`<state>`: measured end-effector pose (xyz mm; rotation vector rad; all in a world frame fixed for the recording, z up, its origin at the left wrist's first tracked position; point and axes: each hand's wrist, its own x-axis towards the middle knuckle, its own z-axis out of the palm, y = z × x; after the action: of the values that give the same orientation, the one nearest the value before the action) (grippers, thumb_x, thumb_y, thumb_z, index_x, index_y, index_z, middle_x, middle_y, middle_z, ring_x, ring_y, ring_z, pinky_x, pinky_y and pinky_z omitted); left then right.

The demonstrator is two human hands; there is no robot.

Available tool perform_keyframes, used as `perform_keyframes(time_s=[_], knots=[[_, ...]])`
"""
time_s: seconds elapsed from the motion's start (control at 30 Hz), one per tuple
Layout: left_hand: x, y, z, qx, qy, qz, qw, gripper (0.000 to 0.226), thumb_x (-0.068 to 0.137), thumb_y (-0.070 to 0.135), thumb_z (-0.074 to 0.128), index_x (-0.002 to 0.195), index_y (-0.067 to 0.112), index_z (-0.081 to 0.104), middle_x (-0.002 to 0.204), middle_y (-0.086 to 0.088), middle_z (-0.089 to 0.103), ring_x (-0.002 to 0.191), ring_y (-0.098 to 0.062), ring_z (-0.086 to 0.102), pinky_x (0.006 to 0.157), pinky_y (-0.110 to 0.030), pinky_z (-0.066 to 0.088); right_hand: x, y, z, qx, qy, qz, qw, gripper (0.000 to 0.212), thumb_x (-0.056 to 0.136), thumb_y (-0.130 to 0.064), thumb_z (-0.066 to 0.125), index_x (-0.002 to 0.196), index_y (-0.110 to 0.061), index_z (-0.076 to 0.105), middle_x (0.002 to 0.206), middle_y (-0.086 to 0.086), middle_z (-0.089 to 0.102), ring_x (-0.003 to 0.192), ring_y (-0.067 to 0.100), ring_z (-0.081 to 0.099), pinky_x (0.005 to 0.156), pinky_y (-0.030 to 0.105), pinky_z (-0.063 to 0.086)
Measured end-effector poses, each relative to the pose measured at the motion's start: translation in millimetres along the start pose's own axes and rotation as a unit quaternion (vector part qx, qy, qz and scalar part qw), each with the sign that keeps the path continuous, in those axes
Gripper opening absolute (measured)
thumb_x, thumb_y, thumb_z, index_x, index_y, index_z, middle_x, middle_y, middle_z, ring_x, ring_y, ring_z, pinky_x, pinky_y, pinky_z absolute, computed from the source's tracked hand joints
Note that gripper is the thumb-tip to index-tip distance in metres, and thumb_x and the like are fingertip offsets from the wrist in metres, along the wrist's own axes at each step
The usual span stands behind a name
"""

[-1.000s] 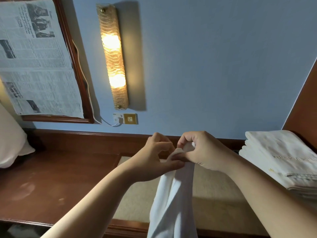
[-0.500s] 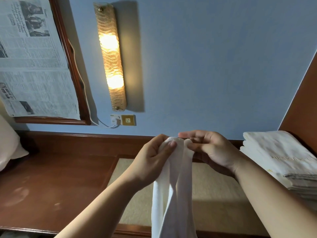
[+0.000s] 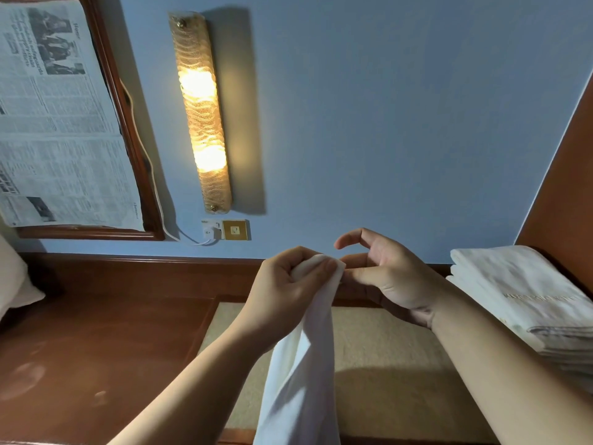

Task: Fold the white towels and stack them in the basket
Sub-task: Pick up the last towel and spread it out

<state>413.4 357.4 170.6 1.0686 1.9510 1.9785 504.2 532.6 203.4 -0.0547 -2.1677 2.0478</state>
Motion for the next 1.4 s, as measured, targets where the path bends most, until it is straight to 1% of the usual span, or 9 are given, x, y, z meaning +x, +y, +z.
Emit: perform_keyframes(time_s=[0.23, 0.47, 0.7, 0.83, 0.97, 1.1, 1.23, 1.33, 1.4], knots=[[-0.5, -5.7, -0.6, -0.008, 0.016, 0.004, 1.0, 0.009, 0.096, 0.025, 0.076, 0.097, 0.016, 0.079, 0.096, -0.004, 0.08, 0.098, -0.024, 0.076, 0.095, -0.054, 0.059, 6.9, 5.0, -1.4, 0.023, -0.009, -0.009, 1.0, 0.038, 0.097, 0.014, 0.056, 0.13, -0.005, 0.055, 0.103, 0.028, 0.072, 0.093, 0.031, 0.071, 0.083, 0.032, 0.058], [-0.8, -11.4, -3.4, 0.034, 0.02, 0.004, 0.999, 0.004, 0.094, 0.022, 0.077, 0.097, 0.02, 0.078, 0.093, 0.004, 0.079, 0.091, -0.014, 0.075, 0.079, -0.03, 0.058, 7.9, 4.6, 0.1, -0.004, -0.021, -0.003, 1.0, 0.042, 0.095, 0.013, 0.058, 0.131, -0.008, 0.059, 0.099, 0.023, 0.073, 0.091, 0.025, 0.071, 0.084, 0.028, 0.056], [9.1, -19.2, -9.3, 0.107, -0.04, -0.041, 0.993, 0.028, 0.092, 0.044, 0.077, 0.117, 0.032, 0.071, 0.103, 0.008, 0.076, 0.098, -0.009, 0.073, 0.091, -0.045, 0.061, 10.7, -7.4, 0.2, -0.234, -0.036, -0.009, 0.972, 0.033, 0.1, -0.007, 0.066, 0.119, -0.03, 0.051, 0.1, 0.006, 0.08, 0.105, 0.023, 0.073, 0.108, 0.047, 0.049], [17.7, -8.9, -13.3, 0.094, -0.131, -0.03, 0.986, 0.017, 0.101, 0.039, 0.067, 0.11, 0.026, 0.075, 0.101, 0.001, 0.076, 0.097, -0.011, 0.069, 0.088, -0.038, 0.053, 9.2, -30.6, 1.2, -0.413, -0.025, -0.055, 0.909, 0.034, 0.094, -0.013, 0.064, 0.1, -0.042, 0.046, 0.077, -0.009, 0.067, 0.085, 0.014, 0.067, 0.088, 0.046, 0.057], [30.5, 3.0, -10.9, 0.117, -0.127, -0.023, 0.985, 0.024, 0.097, 0.05, 0.068, 0.102, 0.027, 0.069, 0.095, -0.006, 0.072, 0.082, -0.011, 0.064, 0.073, -0.035, 0.05, 6.9, -49.6, 2.7, -0.465, -0.006, -0.094, 0.88, 0.035, 0.088, -0.012, 0.068, 0.095, -0.035, 0.042, 0.07, -0.014, 0.051, 0.068, 0.002, 0.053, 0.064, 0.027, 0.045], [40.9, 10.7, -3.7, 0.165, -0.053, -0.023, 0.985, 0.039, 0.091, 0.058, 0.072, 0.092, 0.021, 0.061, 0.083, -0.004, 0.069, 0.067, -0.008, 0.057, 0.06, -0.026, 0.045, 9.9, -50.5, -2.4, -0.445, 0.075, -0.12, 0.884, 0.035, 0.084, -0.016, 0.072, 0.093, -0.035, 0.044, 0.089, -0.013, 0.061, 0.069, 0.003, 0.056, 0.063, 0.024, 0.044], [46.4, 20.5, 4.7, 0.172, -0.015, 0.028, 0.985, 0.03, 0.097, 0.05, 0.068, 0.095, 0.023, 0.056, 0.079, 0.007, 0.06, 0.06, 0.0, 0.049, 0.052, -0.011, 0.037, 17.0, -31.0, 2.4, -0.316, 0.187, -0.129, 0.921, 0.023, 0.088, -0.019, 0.072, 0.1, -0.03, 0.055, 0.096, -0.005, 0.066, 0.079, 0.009, 0.066, 0.06, 0.016, 0.049], [51.2, 29.7, 7.6, 0.165, -0.002, 0.056, 0.985, 0.025, 0.099, 0.048, 0.067, 0.099, 0.025, 0.056, 0.078, 0.007, 0.06, 0.059, 0.001, 0.053, 0.05, -0.01, 0.037, 21.6, -25.4, -0.3, -0.215, 0.195, -0.108, 0.951, 0.034, 0.084, -0.02, 0.07, 0.116, -0.031, 0.066, 0.097, -0.001, 0.072, 0.09, 0.012, 0.072, 0.079, 0.023, 0.058], [55.2, 36.9, 6.0, 0.171, 0.005, 0.068, 0.983, 0.024, 0.099, 0.047, 0.067, 0.099, 0.025, 0.057, 0.08, 0.003, 0.061, 0.059, -0.001, 0.051, 0.049, -0.011, 0.036, 25.0, -33.8, -6.3, -0.122, 0.184, -0.086, 0.971, 0.043, 0.082, -0.012, 0.071, 0.125, -0.018, 0.069, 0.101, 0.006, 0.076, 0.097, 0.018, 0.075, 0.091, 0.033, 0.06]])
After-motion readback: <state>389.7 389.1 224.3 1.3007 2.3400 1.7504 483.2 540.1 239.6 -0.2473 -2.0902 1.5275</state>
